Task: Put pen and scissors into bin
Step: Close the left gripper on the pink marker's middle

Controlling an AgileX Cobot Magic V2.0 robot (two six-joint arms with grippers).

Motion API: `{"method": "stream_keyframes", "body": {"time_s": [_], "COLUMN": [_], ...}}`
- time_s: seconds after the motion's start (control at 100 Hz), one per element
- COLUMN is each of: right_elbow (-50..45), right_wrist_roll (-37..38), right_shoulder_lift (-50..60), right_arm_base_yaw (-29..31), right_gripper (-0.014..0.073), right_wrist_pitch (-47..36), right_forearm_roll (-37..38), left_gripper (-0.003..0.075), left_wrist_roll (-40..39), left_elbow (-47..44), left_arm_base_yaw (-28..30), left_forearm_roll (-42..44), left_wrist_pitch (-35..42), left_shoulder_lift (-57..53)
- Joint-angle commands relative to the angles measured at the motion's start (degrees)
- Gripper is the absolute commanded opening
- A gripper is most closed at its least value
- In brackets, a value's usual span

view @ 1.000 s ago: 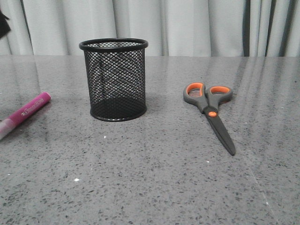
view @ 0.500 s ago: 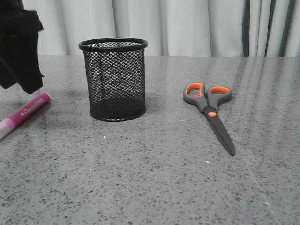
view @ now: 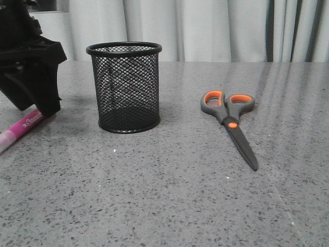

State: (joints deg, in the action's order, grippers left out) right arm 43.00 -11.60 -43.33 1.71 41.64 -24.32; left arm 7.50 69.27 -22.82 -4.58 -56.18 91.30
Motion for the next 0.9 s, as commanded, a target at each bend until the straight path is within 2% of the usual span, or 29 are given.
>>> {"method": "stream_keyframes", "body": {"time_s": [0.0, 0.34, 0.57, 0.89], "right_elbow": [2.04, 2.04, 2.04, 2.04], "right_wrist_roll": [-0.86, -0.86, -0.86, -0.86], "right_shoulder_lift": [-0.19, -0.19, -0.19, -0.19], "right_arm_base_yaw": [0.30, 0.30, 0.30, 0.30], "right_gripper": [0.0400, 0.0400, 0.0400, 0.0400], "right_wrist_pitch": [-3.42, -3.42, -3.42, -3.33], "right_forearm_roll": [-0.97, -0.97, -0.97, -0.97], "left_gripper": [0.0353, 0.0353, 0.0353, 0.0346], "left_wrist_roll": [-0.72, -2.30, -5.08, -5.08], "left_elbow": [1.85, 1.85, 1.85, 1.85], "left_arm_base_yaw": [-0.48, -0.48, 1.35, 1.88], "left_forearm_roll": [0.07, 0.82, -1.10, -2.02], "left_wrist_pitch": [2.41, 3.38, -1.17, -1.21], "left_shoulder_lift": [-1.83, -1.83, -0.12, 0.34]}}
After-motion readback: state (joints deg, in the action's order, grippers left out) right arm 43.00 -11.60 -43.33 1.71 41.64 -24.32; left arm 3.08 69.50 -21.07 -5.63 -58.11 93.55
